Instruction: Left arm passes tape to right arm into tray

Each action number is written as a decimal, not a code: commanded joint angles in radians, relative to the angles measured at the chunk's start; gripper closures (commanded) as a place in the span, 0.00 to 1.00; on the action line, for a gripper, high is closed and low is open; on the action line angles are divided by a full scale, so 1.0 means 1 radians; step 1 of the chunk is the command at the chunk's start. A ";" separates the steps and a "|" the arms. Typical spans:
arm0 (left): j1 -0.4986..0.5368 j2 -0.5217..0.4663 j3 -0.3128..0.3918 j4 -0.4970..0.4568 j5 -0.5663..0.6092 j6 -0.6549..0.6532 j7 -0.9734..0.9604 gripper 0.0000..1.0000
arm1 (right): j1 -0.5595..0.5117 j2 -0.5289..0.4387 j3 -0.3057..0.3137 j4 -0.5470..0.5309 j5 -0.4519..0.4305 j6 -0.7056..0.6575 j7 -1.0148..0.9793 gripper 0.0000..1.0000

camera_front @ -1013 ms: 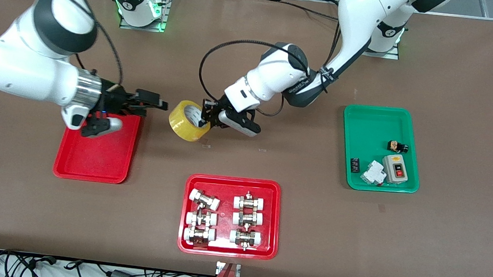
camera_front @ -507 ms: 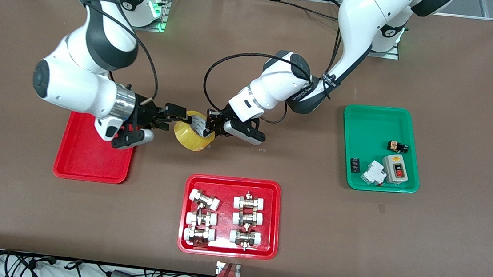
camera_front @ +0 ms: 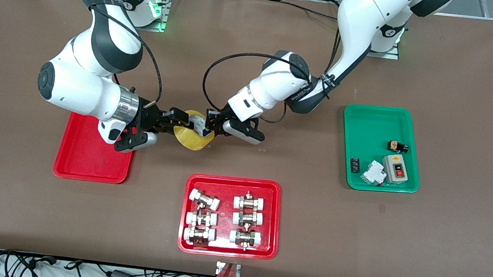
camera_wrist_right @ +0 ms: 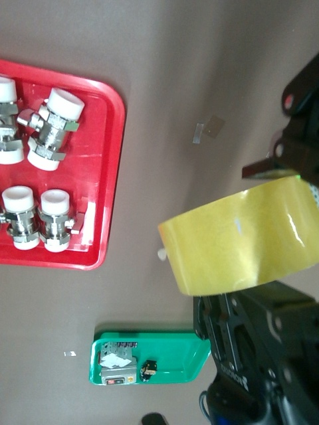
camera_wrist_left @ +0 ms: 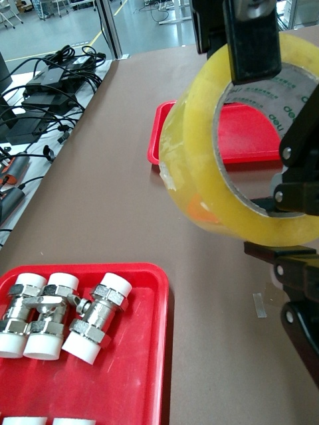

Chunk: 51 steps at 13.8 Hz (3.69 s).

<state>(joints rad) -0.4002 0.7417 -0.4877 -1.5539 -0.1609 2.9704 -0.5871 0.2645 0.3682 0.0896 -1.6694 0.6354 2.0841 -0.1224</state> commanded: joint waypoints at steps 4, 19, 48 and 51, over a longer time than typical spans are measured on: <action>-0.003 0.013 -0.005 0.067 0.003 -0.002 0.006 0.99 | 0.010 -0.005 -0.007 0.017 0.017 0.001 -0.002 1.00; 0.507 -0.275 -0.009 0.053 0.050 -0.852 0.124 0.00 | -0.370 0.112 -0.019 0.046 0.018 -0.315 -0.403 1.00; 0.471 -0.742 0.299 -0.104 0.144 -1.298 0.334 0.00 | -0.280 -0.283 -0.013 -0.064 -0.620 -0.346 0.019 0.00; 0.472 -0.740 0.294 -0.103 0.155 -1.266 0.336 0.00 | -0.260 -0.403 -0.010 -0.110 -0.620 -0.375 0.101 0.00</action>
<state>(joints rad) 0.0713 0.0189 -0.1958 -1.6452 -0.0018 1.6832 -0.2809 -0.0027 0.0571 0.0838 -1.7061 0.0313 1.7108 -0.0763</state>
